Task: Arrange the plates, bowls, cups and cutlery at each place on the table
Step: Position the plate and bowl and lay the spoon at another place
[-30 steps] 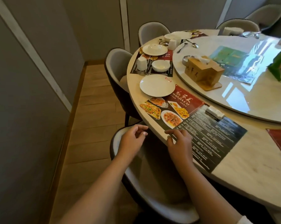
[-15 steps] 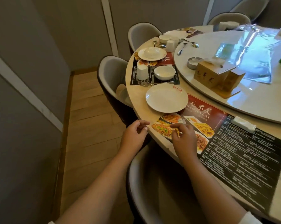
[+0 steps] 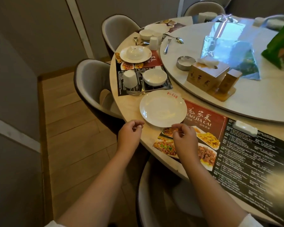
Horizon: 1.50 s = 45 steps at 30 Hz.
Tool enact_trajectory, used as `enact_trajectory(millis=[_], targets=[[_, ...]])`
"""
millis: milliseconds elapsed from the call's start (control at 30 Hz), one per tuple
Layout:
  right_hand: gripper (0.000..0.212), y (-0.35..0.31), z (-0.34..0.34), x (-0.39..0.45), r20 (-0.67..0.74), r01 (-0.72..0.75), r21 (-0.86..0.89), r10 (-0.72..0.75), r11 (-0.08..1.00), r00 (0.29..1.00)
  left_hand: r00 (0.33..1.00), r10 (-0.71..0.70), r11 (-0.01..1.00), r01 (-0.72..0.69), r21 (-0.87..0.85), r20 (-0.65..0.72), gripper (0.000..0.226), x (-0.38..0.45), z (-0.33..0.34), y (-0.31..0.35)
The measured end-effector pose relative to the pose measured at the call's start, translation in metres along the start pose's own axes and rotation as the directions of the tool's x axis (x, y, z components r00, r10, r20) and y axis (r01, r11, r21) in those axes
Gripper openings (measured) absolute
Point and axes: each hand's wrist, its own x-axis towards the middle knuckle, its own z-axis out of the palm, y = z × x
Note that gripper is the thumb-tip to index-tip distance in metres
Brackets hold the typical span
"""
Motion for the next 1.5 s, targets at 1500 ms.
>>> enact_trajectory(millis=[1500], targets=[[0.035,0.04,-0.049,0.009,-0.566,-0.563,0.09,0.507,0.821,0.649,0.902,-0.058,0.995,0.018,0.096,0.427,0.029,0.076,0.089,0.013]])
